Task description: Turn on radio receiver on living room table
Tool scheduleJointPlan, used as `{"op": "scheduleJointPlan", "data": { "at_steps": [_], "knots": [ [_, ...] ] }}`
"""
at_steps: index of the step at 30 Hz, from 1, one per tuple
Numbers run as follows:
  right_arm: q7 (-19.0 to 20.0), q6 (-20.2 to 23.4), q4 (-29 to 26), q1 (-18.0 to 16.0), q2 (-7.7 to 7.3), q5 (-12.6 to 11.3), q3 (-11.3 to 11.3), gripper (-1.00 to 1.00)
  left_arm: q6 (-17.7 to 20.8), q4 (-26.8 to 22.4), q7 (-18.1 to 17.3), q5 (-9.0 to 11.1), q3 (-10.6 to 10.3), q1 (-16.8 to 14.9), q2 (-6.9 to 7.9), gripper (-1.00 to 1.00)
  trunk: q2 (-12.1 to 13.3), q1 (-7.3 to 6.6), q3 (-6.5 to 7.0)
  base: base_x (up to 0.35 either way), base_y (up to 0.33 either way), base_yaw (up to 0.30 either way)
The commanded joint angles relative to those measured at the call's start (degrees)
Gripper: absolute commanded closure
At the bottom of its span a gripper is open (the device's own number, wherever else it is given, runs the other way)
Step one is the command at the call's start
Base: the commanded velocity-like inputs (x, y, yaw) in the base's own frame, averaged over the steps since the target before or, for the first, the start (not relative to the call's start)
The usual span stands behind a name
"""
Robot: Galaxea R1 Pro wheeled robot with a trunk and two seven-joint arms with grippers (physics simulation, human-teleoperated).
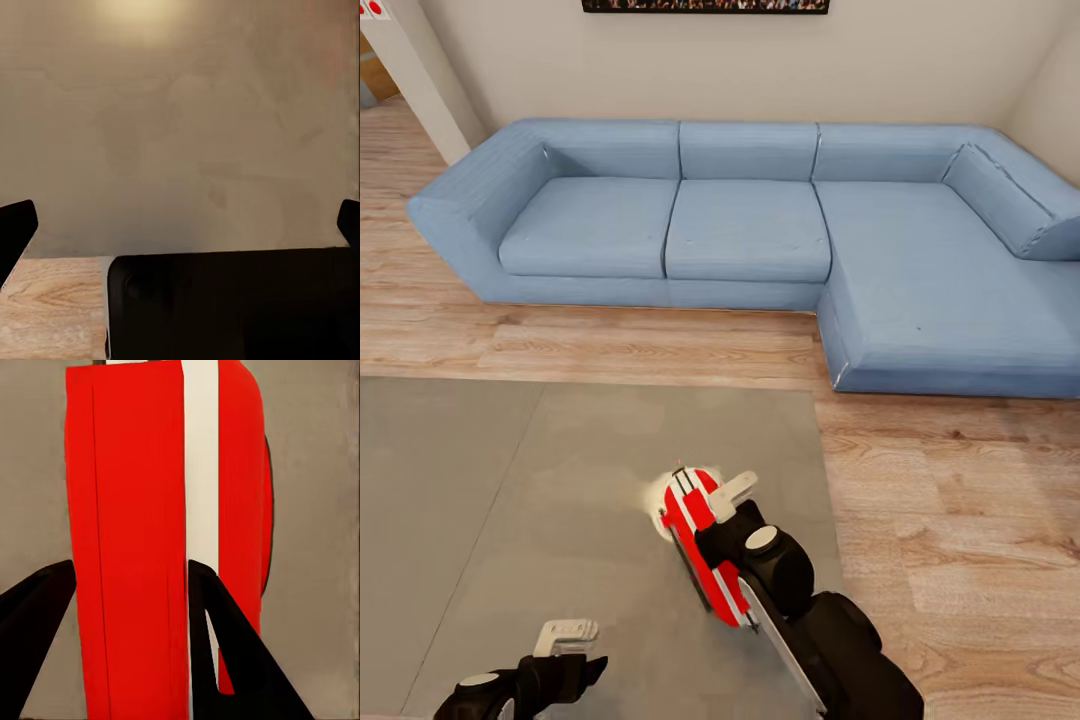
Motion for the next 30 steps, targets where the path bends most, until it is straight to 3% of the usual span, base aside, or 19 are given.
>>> {"op": "scheduleJointPlan", "data": {
  "at_steps": [1, 5, 7, 9, 10, 11, 12, 14, 17, 19, 21, 22, 25, 26, 28, 30],
  "knots": [
    [-0.3, 0.1, -0.7, -1.0, -0.03, 1.6, -0.2, 1.0, 0.5, -0.5, -0.2, 0.0, 0.0, -0.4, 0.0, -1.0, 0.0, -0.01, 0.0, 0.0, 0.0, 0.0],
    [-1.4, 0.1, -0.6, -6.0, -0.16, 3.9, -1.8, 1.0, 7.5, -3.9, -2.6, 0.0, 0.0, -4.6, 0.1, -1.0, 0.0, -0.01, 0.0, 0.0, 0.0, 0.0],
    [-1.7, 0.1, -0.6, -8.9, -0.26, 6.7, -2.9, 1.0, 12.8, -5.1, -5.7, 0.1, 0.1, -9.2, 0.2, -1.0, 0.0, -0.01, 0.0, 0.0, 0.0, 0.0],
    [-1.8, 0.1, -0.5, -10.2, -0.29, 8.4, -3.2, 1.0, 14.5, -5.3, -7.4, 0.1, 0.1, -11.6, 0.23, -1.0, 0.0, -0.01, 0.0, 0.0, 0.0, 0.0],
    [-1.9, 0.1, -0.4, -11.1, -0.3, 10.6, -3.3, 1.0, 15.6, -5.4, -9.1, 0.2, 0.1, -14.1, 0.29, -1.0, 0.0, -0.01, 0.0, 0.0, 0.0, 0.0],
    [-2.0, 0.1, -0.2, -12.0, -0.32, 14.9, -3.5, 1.0, 16.9, -5.6, -11.4, 0.3, 0.2, -17.6, 0.34, -1.0, 0.0, -0.01, 0.0, 0.0, 0.0, 0.0],
    [-2.0, 0.1, -0.2, -12.1, -0.32, 16.1, -3.5, 1.0, 17.1, -5.6, -11.8, 0.4, 0.2, -18.3, 0.35, -1.0, 0.0, -0.01, 0.0, 0.0, 0.0, 0.0],
    [-1.8, 0.1, 0.2, -12.5, -0.35, 21.7, -3.2, 1.0, 17.7, -5.5, -12.9, 1.6, 0.2, -21.3, 0.6, -1.0, 0.0, -0.01, 0.0, 0.0, 0.0, 0.0],
    [-1.6, 0.1, 0.4, -12.6, -0.39, 24.6, -3.0, 1.0, 17.9, -5.5, -13.2, 3.5, 0.2, -22.6, 1.24, -1.0, 0.0, -0.01, 0.0, 0.0, 0.0, 0.0],
    [-1.5, 0.1, 0.4, -12.6, -0.41, 25.9, -2.8, 1.0, 18.0, -5.5, -13.4, 7.5, 0.2, -23.2, 3.48, -1.0, 0.0, -0.01, 0.0, 0.0, 0.0, 0.0],
    [-1.5, 0.1, 0.4, -12.6, -0.41, 26.3, -2.6, 1.0, 18.0, -5.5, -13.5, 10.0, 0.2, -23.4, 4.81, -1.0, 0.0, -0.01, 0.0, 0.0, 0.0, 0.0],
    [-1.5, 0.1, 0.4, -12.6, -0.41, 26.8, -1.8, 1.0, 18.0, -5.5, -13.5, 12.8, 0.2, -23.5, 6.31, -1.0, 0.0, -0.01, 0.0, 0.0, 0.0, 0.0],
    [-1.5, 0.1, 0.4, -12.6, -0.38, 30.8, 2.7, 1.0, 18.1, -5.5, -13.5, 22.6, 0.2, -23.6, 11.28, -1.0, 0.0, -0.01, 0.0, 0.0, 0.0, 0.0],
    [-1.5, 0.1, 0.4, -12.6, -0.35, 31.7, 3.5, 1.0, 18.1, -5.5, -13.5, 23.9, 0.2, -23.7, 12.0, -1.0, 0.0, -0.01, 0.0, 0.0, 0.0, 0.0],
    [-1.5, 0.1, 0.5, -12.6, -0.28, 36.2, 7.6, 1.0, 18.1, -5.5, -13.4, 29.3, 0.2, -23.7, 14.99, -1.0, 0.0, -0.01, 0.0, 0.0, 0.0, 0.0],
    [-1.5, 0.1, 0.5, -12.6, -0.31, 39.7, 10.5, 1.0, 18.1, -5.5, -13.4, 32.7, 0.2, -23.7, 16.65, -1.0, 0.0, -0.01, 0.0, 0.0, 0.0, 0.0]
  ]
}}
